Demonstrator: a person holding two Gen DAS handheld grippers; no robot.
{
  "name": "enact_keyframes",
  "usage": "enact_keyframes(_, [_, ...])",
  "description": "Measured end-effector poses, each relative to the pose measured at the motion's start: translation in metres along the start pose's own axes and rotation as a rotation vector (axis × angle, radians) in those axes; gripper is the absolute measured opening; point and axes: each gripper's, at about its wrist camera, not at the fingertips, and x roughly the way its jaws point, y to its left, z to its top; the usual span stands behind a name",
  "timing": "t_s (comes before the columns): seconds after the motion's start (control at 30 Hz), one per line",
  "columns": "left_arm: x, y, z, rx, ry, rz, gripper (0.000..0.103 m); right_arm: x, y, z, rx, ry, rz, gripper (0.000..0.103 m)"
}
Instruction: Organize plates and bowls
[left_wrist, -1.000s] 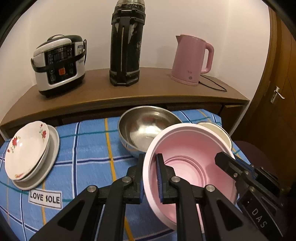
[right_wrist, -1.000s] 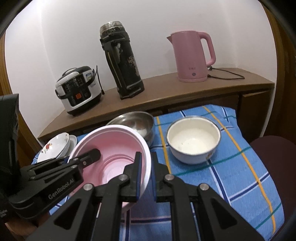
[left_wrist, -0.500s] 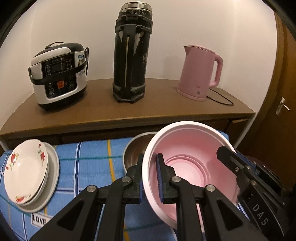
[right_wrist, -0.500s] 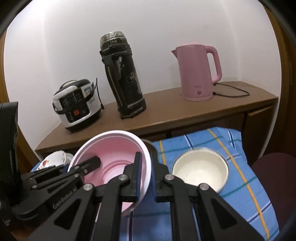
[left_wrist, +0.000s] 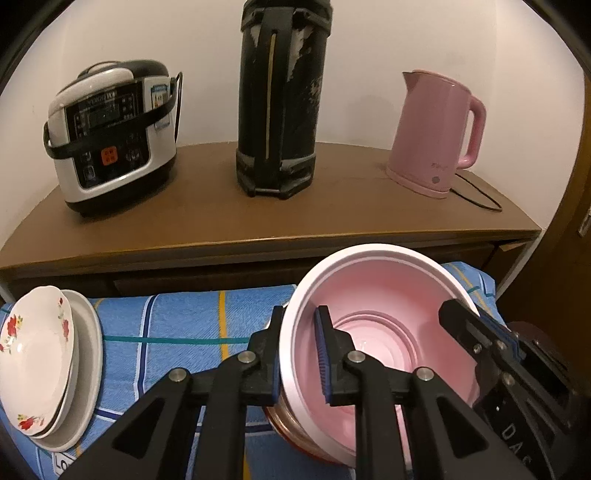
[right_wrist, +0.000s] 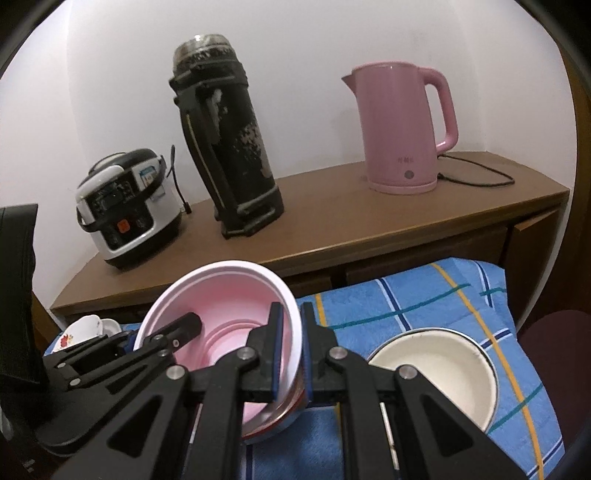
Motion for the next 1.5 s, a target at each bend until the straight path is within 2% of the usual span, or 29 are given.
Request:
enact_keyframes(0.27, [0.010, -0.005, -0.005, 0.044, 0.001, 0.048, 0.018, 0.014, -0.001, -0.005, -0.024, 0.029, -0.012, 0.009])
enact_keyframes(0.4, [0.017, -0.005, -0.008, 0.037, 0.025, 0.040, 0.018, 0.016, -0.004, -0.007, -0.022, 0.026, -0.017, 0.009])
enact_keyframes(0.7, [0.015, -0.006, -0.008, 0.055, 0.011, 0.057, 0.020, 0.024, -0.007, -0.013, -0.011, 0.036, 0.001, 0.012])
enact_keyframes(0.8, [0.014, -0.008, -0.009, 0.064, 0.010, 0.049, 0.027, 0.025, -0.007, -0.013, -0.014, 0.035, -0.001, 0.012])
enact_keyframes(0.97, [0.011, -0.008, -0.009, 0.059, -0.004, 0.039, 0.030, 0.025, -0.007, -0.015, -0.013, 0.032, -0.006, 0.012])
enact_keyframes(1.07, [0.000, -0.007, -0.006, 0.047, -0.050, 0.019, 0.051, 0.025, -0.007, -0.016, -0.020, 0.026, -0.010, 0.012])
enact_keyframes(1.1, [-0.005, -0.007, -0.005, 0.048, -0.074, 0.043, 0.064, 0.025, -0.006, -0.016, -0.022, 0.025, -0.010, 0.012])
enact_keyframes(1.13, [-0.010, -0.005, -0.004, 0.049, -0.112, 0.078, 0.073, 0.025, -0.006, -0.016, -0.023, 0.023, -0.015, 0.012])
enact_keyframes(1.2, [-0.019, 0.000, -0.002, 0.037, -0.156, 0.099, 0.074, 0.024, -0.008, -0.016, -0.014, 0.015, -0.010, 0.012])
enact_keyframes(1.3, [-0.023, 0.009, 0.001, 0.009, -0.176, 0.115, 0.074, 0.020, -0.008, -0.015, -0.010, -0.003, -0.012, 0.012])
enact_keyframes(1.5, [-0.011, 0.017, -0.002, -0.017, -0.149, 0.153, 0.074, 0.015, -0.006, -0.014, -0.020, -0.044, -0.009, 0.012])
